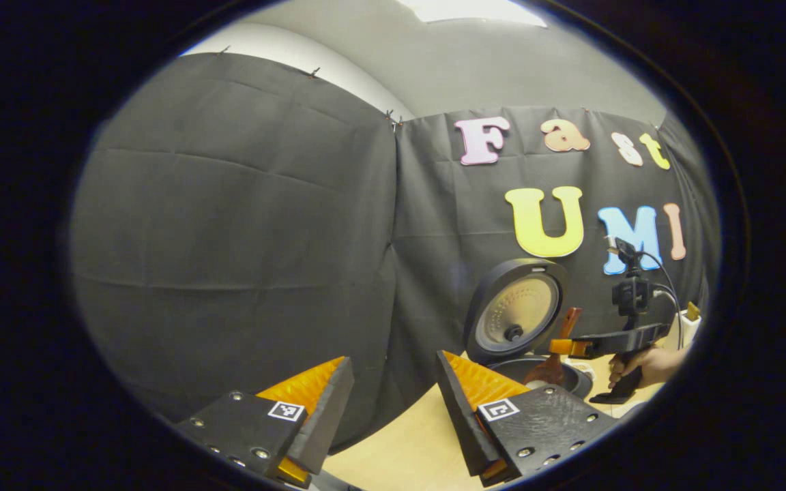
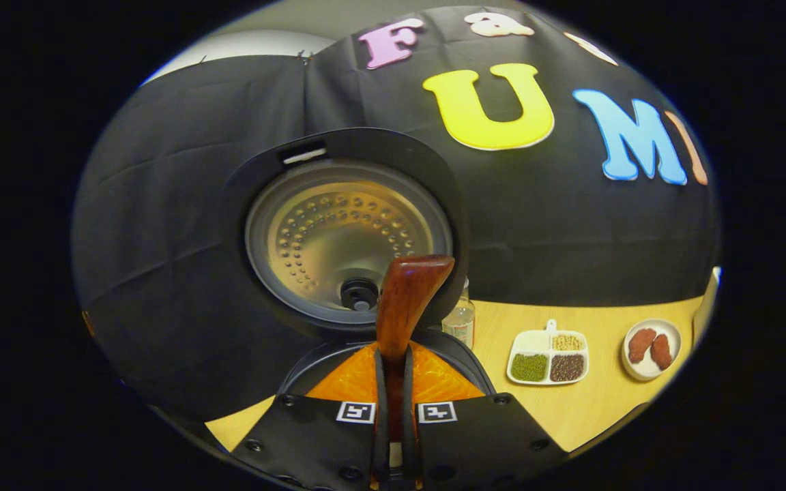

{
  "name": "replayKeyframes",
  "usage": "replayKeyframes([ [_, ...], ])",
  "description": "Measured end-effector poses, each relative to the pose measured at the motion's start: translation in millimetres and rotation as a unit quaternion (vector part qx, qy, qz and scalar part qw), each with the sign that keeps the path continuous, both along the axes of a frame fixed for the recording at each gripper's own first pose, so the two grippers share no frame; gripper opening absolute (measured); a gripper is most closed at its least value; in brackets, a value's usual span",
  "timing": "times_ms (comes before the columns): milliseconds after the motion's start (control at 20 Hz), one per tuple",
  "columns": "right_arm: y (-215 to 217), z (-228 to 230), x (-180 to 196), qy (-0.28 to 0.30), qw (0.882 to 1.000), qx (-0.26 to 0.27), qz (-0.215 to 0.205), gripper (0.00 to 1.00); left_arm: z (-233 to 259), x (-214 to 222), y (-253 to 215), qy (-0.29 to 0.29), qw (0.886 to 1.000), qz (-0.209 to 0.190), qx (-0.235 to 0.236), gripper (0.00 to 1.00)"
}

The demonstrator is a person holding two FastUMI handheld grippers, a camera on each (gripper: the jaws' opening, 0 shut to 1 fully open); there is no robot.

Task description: Close the left gripper, press the button to open the rice cooker; take a wooden spoon from the chopstick holder with the right hand, scoop a spoonful of rice and pour it into the rice cooker, then put the wooden spoon back into the chopstick holder.

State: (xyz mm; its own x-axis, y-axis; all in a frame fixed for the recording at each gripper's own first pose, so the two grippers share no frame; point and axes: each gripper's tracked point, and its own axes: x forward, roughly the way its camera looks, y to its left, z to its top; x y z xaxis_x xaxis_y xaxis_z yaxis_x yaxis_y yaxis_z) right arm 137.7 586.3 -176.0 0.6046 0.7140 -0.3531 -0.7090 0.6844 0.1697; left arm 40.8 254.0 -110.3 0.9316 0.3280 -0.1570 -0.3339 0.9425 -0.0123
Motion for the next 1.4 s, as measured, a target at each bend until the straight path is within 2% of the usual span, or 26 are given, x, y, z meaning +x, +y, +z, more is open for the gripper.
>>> replayKeyframes([
  [150, 4.1, 10.3, -4.8, -0.08, 0.996, -0.041, 0.024, 0.08, -1.3, 2.1, 0.5, -0.002, 1.0, -0.001, -0.001, 0.77],
  [350, 10.1, 15.0, -15.0, -0.166, 0.981, -0.086, 0.053, 0.09, -1.4, 5.7, -2.0, -0.003, 1.0, -0.004, -0.001, 0.77],
  [650, 14.5, 14.2, -24.0, -0.273, 0.945, -0.156, 0.089, 0.09, -2.8, 9.5, -3.0, -0.005, 1.0, -0.007, 0.001, 0.78],
  [750, 14.1, 13.9, -28.1, -0.259, 0.95, -0.146, 0.093, 0.09, -1.3, 10.7, -3.4, -0.007, 1.0, -0.008, -0.001, 0.77],
  [850, 9.9, 17.8, -28.2, -0.222, 0.964, -0.121, 0.084, 0.09, 0.3, 14.1, -3.3, -0.01, 1.0, -0.01, 0.0, 0.77],
  [1000, -1.0, 22.1, -14.8, -0.148, 0.984, -0.078, 0.053, 0.09, 4.8, 21.4, -9.5, -0.017, 1.0, -0.018, 0.0, 0.77],
  [1100, -17.5, 30.8, -6.3, -0.106, 0.993, -0.047, 0.021, 0.09, 9.6, 29.1, -16.4, -0.021, 0.999, -0.026, -0.002, 0.77],
  [1150, -26.4, 37.9, -3.9, -0.088, 0.996, -0.028, 0.008, 0.06, 11.7, 32.4, -22.0, -0.025, 0.999, -0.032, -0.003, 0.77],
  [1250, -43.5, 56.7, -1.4, -0.055, 0.998, 0.02, -0.012, 0.09, 15.9, 40.5, -32.6, -0.031, 0.998, -0.047, -0.003, 0.76],
  [1400, -70.6, 79.3, 8.6, -0.012, 0.996, 0.08, -0.048, 0.08, 19.2, 56.8, -52.7, -0.036, 0.997, -0.07, -0.006, 0.77],
])
